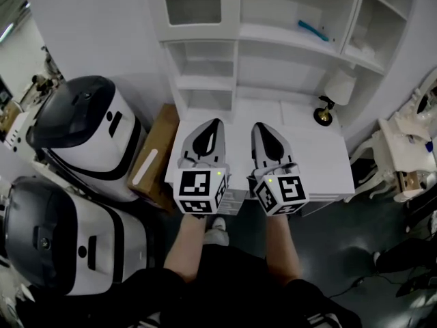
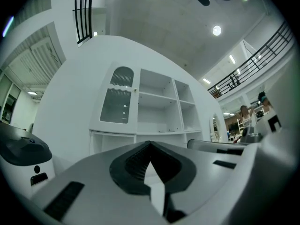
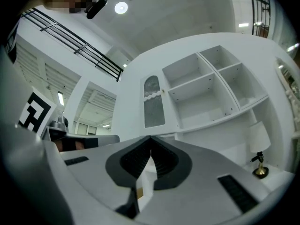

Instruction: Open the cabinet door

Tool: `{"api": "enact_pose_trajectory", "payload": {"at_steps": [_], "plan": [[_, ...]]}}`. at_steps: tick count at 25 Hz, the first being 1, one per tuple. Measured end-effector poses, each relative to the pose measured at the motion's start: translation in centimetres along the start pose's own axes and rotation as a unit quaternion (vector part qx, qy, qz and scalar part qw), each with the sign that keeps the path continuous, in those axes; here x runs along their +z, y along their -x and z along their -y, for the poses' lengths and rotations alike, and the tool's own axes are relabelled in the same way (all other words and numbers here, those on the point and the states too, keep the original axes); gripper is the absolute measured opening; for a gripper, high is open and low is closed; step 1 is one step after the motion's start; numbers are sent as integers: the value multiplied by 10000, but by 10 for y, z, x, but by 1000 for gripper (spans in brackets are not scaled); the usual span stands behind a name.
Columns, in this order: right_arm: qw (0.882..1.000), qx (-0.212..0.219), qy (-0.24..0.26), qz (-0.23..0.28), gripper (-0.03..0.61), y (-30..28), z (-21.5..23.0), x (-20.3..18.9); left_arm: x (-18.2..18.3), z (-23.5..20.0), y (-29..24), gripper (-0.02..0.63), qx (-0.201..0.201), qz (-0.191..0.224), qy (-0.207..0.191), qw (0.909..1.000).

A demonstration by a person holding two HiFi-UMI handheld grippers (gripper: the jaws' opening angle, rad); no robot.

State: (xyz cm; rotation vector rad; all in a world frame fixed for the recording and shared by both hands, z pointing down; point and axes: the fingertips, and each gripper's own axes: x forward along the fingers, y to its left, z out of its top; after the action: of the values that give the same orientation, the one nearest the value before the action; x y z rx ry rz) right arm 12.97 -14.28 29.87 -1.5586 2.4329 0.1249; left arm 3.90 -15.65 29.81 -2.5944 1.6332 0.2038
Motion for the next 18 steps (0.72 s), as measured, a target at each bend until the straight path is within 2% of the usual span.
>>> {"api": "enact_pose_trajectory", "payload": {"at_steps": [4,18], "plan": [[9999,164,24,-20,20,-31,3,-1,4,-19,-24,5,105,71,-28,9999],[9982,574,10,164,21,-137,36,-1,2,-67,-109,5,-54,162,-104,9998]]}}
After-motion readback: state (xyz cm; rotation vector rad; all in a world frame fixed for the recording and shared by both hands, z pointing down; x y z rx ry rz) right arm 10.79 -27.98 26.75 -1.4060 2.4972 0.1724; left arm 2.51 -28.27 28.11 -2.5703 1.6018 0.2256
